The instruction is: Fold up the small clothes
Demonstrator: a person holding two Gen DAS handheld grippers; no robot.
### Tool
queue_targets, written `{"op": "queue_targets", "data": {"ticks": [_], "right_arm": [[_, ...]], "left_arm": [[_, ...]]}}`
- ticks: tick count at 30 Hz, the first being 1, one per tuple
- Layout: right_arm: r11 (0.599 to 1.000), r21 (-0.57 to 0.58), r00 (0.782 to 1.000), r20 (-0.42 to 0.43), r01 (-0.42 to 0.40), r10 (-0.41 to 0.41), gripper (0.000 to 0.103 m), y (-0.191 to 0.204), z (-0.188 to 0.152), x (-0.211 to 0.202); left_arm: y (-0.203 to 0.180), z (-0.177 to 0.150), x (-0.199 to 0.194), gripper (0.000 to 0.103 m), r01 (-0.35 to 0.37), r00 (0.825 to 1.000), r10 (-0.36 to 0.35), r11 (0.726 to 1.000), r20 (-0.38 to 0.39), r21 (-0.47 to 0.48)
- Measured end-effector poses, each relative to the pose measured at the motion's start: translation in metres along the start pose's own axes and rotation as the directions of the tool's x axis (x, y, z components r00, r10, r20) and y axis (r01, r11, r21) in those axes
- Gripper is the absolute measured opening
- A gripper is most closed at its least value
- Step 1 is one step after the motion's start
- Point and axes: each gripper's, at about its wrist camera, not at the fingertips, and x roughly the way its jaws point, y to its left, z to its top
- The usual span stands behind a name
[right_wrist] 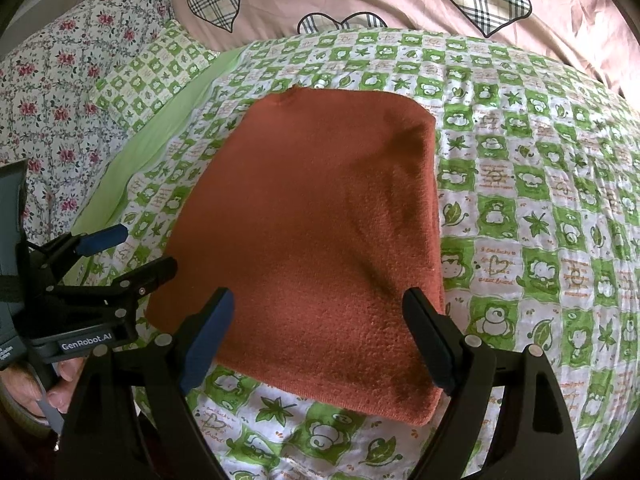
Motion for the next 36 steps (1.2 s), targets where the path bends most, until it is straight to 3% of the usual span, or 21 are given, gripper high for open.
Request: {"op": "queue_targets", "data": {"ticks": [36], "right_arm": [[1.000, 0.005, 1.000, 0.011, 0.002, -0.002, 0.086, 0.0032, 0.0014, -0.0061]], "left_arm": [[-0.0050, 0.0023, -0.0050, 0.087, 0.005, 1.000, -0.005, 1.000, 0.011, 0.012]]}}
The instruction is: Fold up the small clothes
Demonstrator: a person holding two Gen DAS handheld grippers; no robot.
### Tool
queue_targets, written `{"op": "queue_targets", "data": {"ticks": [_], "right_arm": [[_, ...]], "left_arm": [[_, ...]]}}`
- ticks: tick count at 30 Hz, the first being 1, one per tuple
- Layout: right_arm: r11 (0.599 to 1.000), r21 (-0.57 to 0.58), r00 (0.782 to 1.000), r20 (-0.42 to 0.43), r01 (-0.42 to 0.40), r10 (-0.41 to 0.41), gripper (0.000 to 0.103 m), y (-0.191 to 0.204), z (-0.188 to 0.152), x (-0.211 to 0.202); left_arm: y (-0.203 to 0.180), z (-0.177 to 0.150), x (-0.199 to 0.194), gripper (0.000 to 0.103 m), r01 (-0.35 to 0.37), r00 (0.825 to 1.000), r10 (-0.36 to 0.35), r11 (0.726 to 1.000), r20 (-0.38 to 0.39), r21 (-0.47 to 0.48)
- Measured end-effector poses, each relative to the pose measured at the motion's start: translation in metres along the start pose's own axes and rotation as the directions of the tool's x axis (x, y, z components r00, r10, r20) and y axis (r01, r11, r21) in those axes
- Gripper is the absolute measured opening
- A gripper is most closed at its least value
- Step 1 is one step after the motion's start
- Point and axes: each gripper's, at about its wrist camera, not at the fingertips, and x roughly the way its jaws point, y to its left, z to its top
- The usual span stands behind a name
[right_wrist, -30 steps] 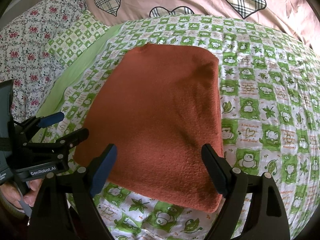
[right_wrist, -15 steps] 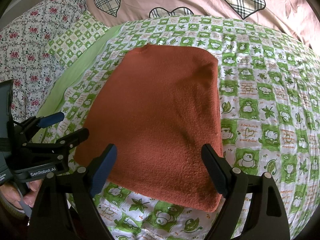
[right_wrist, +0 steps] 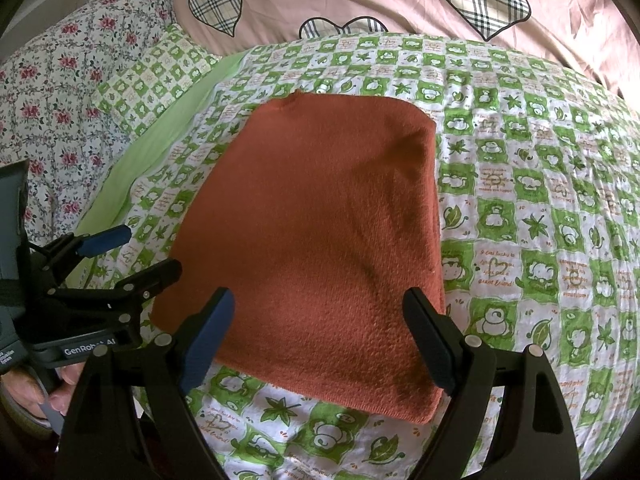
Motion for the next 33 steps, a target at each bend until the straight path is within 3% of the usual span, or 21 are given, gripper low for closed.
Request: {"op": "queue_targets", "data": {"ticks": [33], "right_arm": [[1.000, -0.002, 1.000, 0.022, 0.006, -0.006, 0.086, -0.002, 0.010, -0.004]], "left_arm": [[0.004, 0.010, -0.001, 0.087, -0.020, 0.999, 0.020, 1.000, 0.030, 0.009]]}}
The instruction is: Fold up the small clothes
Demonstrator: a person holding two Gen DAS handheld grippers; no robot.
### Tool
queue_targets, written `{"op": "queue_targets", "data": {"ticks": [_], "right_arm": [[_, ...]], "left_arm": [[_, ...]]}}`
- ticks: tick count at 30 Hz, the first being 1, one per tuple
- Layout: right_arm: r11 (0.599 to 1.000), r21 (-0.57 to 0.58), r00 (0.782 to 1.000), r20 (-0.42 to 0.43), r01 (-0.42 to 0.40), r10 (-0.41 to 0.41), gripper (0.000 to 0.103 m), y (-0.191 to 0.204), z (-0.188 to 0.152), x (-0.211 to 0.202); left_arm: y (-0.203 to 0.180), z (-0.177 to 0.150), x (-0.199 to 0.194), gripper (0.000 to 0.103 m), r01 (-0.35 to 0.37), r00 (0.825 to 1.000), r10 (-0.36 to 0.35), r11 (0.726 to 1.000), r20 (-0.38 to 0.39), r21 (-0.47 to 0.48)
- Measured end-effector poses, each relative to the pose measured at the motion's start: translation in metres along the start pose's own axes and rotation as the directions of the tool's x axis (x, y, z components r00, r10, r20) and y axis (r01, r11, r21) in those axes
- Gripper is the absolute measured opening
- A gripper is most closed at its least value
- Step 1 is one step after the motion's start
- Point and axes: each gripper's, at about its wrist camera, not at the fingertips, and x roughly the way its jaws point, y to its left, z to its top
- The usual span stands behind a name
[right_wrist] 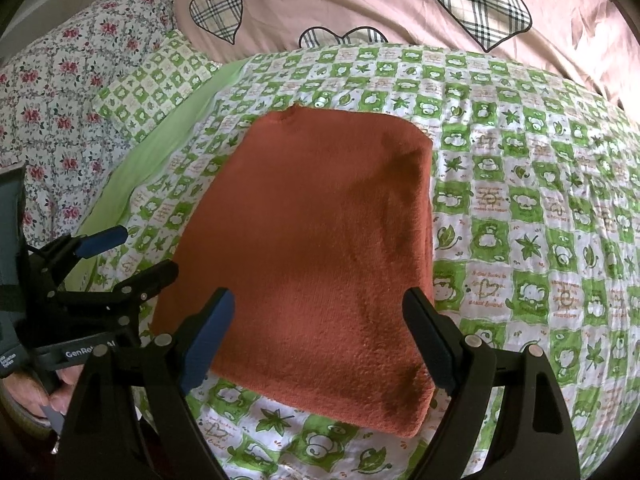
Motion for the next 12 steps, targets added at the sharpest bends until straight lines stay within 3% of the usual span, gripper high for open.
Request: {"op": "queue_targets", "data": {"ticks": [12], "right_arm": [[1.000, 0.026, 1.000, 0.000, 0.002, -0.002, 0.086, -0.0069, -0.0047, 0.0026]], "left_arm": [[0.0024, -0.0005, 0.0035, 0.087, -0.006, 1.000, 0.006, 1.000, -0.006, -0.014]]}}
